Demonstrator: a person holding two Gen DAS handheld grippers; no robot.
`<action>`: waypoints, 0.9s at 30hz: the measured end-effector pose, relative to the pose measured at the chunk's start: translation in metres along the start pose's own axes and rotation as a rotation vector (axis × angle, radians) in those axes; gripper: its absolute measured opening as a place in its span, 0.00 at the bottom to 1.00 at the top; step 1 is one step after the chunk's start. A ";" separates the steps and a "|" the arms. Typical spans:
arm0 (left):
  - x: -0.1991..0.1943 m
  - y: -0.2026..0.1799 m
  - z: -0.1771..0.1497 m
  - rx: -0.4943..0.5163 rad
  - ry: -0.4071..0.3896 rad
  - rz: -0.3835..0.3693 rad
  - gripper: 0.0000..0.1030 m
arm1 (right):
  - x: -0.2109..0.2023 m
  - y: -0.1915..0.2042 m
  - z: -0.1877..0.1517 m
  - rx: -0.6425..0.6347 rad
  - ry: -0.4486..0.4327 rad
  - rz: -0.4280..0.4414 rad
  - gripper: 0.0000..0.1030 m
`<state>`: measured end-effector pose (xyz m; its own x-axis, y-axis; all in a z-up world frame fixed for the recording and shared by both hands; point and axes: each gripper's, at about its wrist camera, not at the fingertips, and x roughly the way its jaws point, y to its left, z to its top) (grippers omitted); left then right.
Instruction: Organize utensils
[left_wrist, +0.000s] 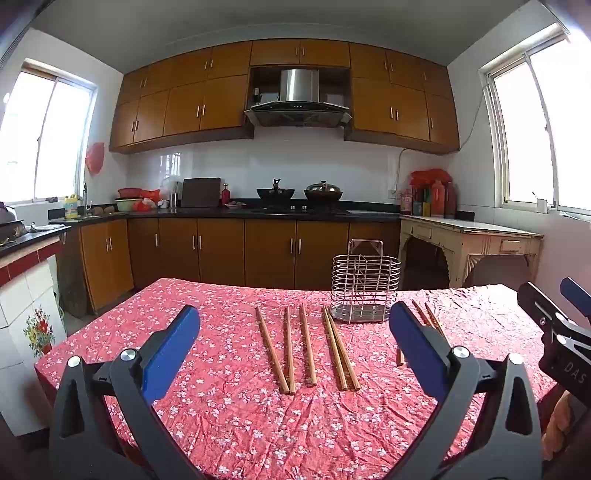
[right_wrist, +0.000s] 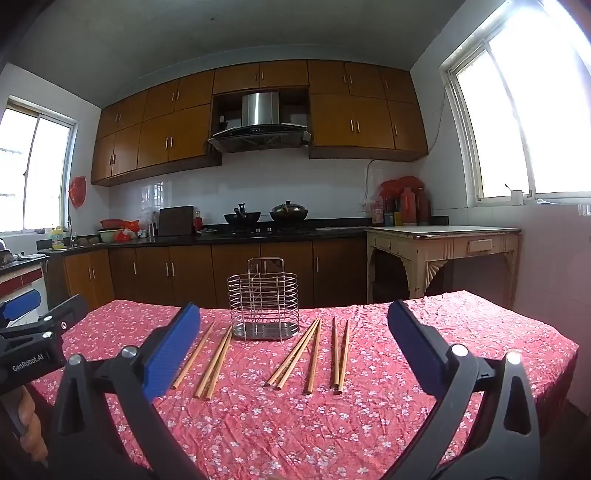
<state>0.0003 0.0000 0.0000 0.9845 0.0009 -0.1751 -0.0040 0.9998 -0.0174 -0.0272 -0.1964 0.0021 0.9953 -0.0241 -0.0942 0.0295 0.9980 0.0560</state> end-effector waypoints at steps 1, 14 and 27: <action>0.000 0.000 0.000 -0.001 0.000 0.000 0.98 | 0.000 0.000 0.000 0.002 -0.001 0.000 0.96; 0.000 0.000 0.000 -0.005 0.001 -0.004 0.98 | 0.000 0.000 0.000 0.003 0.000 -0.002 0.96; 0.000 -0.003 -0.003 -0.002 -0.003 -0.007 0.98 | 0.000 -0.001 0.000 0.007 0.001 -0.001 0.96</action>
<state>-0.0007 -0.0029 -0.0025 0.9850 -0.0056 -0.1725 0.0022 0.9998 -0.0202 -0.0269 -0.1973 0.0019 0.9951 -0.0253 -0.0953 0.0313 0.9976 0.0624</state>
